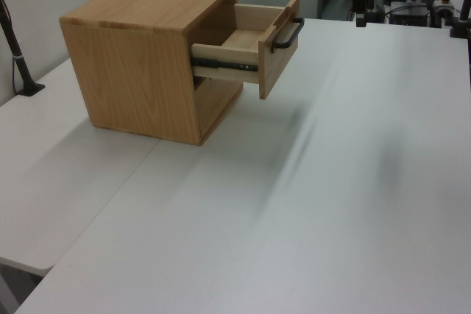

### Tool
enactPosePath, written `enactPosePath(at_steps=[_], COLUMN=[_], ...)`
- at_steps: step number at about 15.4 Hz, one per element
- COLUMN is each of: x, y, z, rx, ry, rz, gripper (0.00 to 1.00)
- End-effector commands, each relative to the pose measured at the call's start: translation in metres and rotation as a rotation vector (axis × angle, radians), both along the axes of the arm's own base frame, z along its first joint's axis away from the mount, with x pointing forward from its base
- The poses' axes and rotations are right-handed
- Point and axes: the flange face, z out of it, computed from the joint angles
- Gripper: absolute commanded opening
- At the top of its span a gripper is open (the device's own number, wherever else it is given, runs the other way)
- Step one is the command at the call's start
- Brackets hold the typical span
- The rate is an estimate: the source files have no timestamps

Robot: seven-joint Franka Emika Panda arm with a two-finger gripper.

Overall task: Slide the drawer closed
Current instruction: 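Move the gripper toward the open drawer's black handle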

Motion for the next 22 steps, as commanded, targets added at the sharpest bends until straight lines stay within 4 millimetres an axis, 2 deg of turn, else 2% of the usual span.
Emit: enactPosePath(at_steps=[1,9,13,15,18,20,21,22], x=[0.005,0.017,0.018,0.018,0.019,0.019,0.019,0.019], y=[-0.001,0.005,0.001,0.001,0.001,0.003,0.003,0.003], z=[0.002,-0.002,-0.003,-0.003,-0.004,-0.004,-0.004,-0.006], rx=[-0.005,0.053,0.068,0.068,0.069,0.072,0.072,0.071], ry=[-0.02,-0.07,-0.07,-0.071,-0.072,-0.071,-0.071,-0.068], rz=[0.007,-0.007,-0.018,-0.015,-0.002,-0.001,-0.001,0.003], gripper=[1.0,1.0,0.99,0.86,0.35,0.09,0.0,0.0])
